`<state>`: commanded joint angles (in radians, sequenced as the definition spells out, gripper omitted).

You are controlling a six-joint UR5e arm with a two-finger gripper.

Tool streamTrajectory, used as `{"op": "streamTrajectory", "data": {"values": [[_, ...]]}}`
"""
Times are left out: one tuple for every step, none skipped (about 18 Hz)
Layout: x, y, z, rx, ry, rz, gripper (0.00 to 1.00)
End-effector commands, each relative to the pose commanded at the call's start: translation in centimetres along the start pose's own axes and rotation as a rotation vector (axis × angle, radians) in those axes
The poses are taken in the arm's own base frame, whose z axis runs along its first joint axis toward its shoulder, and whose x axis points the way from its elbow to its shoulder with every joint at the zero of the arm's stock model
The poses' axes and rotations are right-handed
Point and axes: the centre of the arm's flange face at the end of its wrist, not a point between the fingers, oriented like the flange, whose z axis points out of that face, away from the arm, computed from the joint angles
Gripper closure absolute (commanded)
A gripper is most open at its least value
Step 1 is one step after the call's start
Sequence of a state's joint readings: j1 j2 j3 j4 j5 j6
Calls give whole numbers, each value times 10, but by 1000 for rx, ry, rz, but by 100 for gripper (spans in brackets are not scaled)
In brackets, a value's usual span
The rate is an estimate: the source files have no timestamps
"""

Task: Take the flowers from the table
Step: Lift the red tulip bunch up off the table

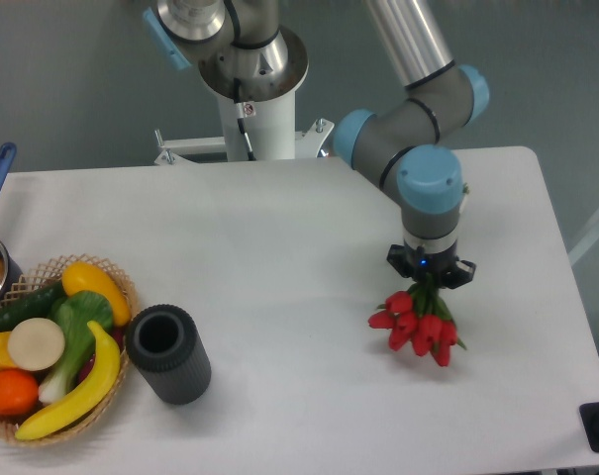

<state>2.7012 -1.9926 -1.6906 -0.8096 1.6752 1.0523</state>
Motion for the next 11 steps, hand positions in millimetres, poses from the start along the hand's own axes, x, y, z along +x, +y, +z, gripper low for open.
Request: {"op": "streamTrajectory", "data": {"values": [[-4,-1,-5,2,21,-1,100],[-11,1,-16,7,39,-9,100],[-16,1,-23,7,58,-11,100],[-20,-1,-31,7,69,-11,100],[-23,-2,-37,7,74,-6,100],[-26,-3,-40,11,73,-6,100],[-27,-4,-43,20,74,-2,100],[-30,-5,-47,30,71,-4,100],[-34,-4,-49,34,74,-9,100],[-38,-1,-51,34,88,-14,100],[-42,0,-55,34,104,-20,100]]}}
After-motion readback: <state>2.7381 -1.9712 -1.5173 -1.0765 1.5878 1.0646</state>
